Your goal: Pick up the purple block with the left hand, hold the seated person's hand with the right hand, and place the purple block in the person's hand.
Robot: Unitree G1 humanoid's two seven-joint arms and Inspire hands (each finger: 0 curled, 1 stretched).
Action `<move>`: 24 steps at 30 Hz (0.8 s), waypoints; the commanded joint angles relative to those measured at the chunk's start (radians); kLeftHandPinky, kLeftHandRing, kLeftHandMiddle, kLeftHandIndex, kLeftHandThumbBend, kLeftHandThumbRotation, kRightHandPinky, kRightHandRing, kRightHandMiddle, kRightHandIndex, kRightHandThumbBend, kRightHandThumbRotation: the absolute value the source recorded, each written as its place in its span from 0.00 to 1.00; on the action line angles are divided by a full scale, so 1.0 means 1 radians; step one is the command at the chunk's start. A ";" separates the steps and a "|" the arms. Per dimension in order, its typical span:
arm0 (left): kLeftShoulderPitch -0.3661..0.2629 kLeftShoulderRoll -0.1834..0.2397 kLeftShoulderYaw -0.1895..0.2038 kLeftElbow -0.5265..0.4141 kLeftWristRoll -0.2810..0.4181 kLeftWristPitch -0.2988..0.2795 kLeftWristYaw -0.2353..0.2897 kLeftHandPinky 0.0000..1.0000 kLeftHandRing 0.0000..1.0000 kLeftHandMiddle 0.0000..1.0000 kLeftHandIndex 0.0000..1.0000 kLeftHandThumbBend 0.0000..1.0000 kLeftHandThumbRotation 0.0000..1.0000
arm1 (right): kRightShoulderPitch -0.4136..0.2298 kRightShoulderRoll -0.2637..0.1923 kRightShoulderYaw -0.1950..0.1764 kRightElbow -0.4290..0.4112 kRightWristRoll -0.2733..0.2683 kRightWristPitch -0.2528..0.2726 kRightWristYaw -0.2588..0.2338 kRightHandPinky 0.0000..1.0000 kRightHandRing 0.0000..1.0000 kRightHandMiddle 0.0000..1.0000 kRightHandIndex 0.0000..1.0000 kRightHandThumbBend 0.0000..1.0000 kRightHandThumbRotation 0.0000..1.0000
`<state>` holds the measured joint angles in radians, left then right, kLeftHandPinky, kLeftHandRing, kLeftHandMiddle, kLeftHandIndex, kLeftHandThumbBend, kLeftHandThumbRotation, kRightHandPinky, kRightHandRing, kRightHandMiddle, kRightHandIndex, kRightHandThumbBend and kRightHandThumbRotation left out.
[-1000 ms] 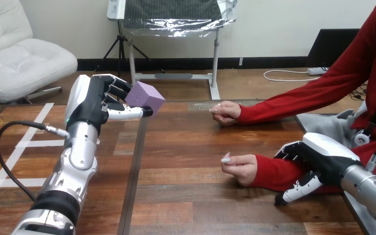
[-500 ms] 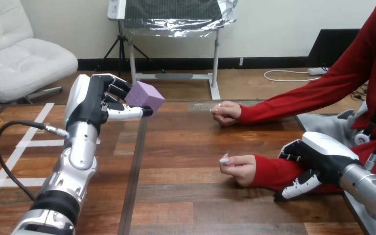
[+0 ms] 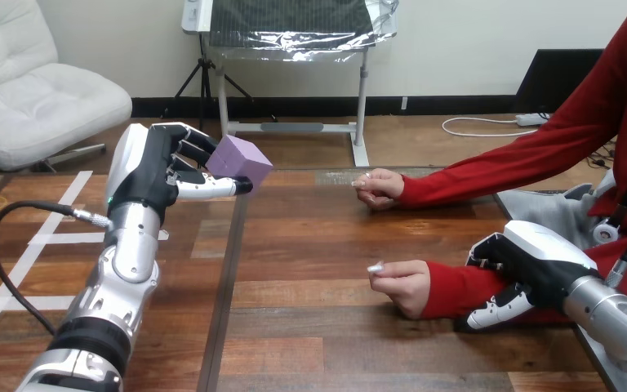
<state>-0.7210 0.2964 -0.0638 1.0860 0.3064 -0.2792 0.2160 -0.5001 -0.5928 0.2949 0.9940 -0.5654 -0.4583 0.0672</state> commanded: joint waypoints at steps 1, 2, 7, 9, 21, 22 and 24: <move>-0.061 0.016 0.005 -0.056 -0.010 -0.016 -0.002 0.32 0.41 0.46 0.48 0.65 0.00 | -0.062 0.017 0.013 0.012 -0.006 -0.021 -0.029 0.31 0.36 0.43 0.45 0.78 0.20; -0.061 0.016 0.005 -0.056 -0.010 -0.014 -0.003 0.32 0.41 0.46 0.48 0.65 0.00 | -0.062 0.017 0.015 0.012 -0.007 -0.021 -0.032 0.30 0.35 0.43 0.45 0.78 0.20; -0.059 0.015 0.008 -0.059 -0.015 -0.020 -0.006 0.33 0.41 0.46 0.48 0.65 0.00 | -0.062 0.018 0.021 0.020 -0.008 -0.025 -0.044 0.29 0.35 0.43 0.44 0.78 0.23; -0.058 0.017 0.006 -0.057 -0.011 -0.024 -0.003 0.33 0.41 0.46 0.48 0.65 0.00 | -0.062 0.018 0.023 0.021 -0.008 -0.027 -0.047 0.29 0.34 0.43 0.44 0.78 0.24; -0.058 0.019 0.004 -0.055 -0.007 -0.028 0.001 0.32 0.40 0.45 0.48 0.66 0.00 | -0.059 0.022 0.020 0.030 0.008 -0.041 -0.052 0.30 0.36 0.43 0.44 0.76 0.28; -0.057 0.018 0.005 -0.059 -0.008 -0.027 0.001 0.32 0.40 0.45 0.47 0.66 0.00 | -0.058 0.023 0.018 0.029 0.011 -0.041 -0.050 0.31 0.36 0.43 0.44 0.76 0.28; -0.058 0.018 0.005 -0.056 -0.009 -0.025 -0.002 0.32 0.40 0.45 0.47 0.66 0.00 | -0.058 0.023 0.015 0.029 0.016 -0.041 -0.045 0.31 0.36 0.43 0.44 0.75 0.28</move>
<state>-0.7210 0.2990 -0.0621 1.0858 0.3061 -0.2792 0.2123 -0.5002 -0.5912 0.3129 1.0211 -0.5660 -0.4764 0.0233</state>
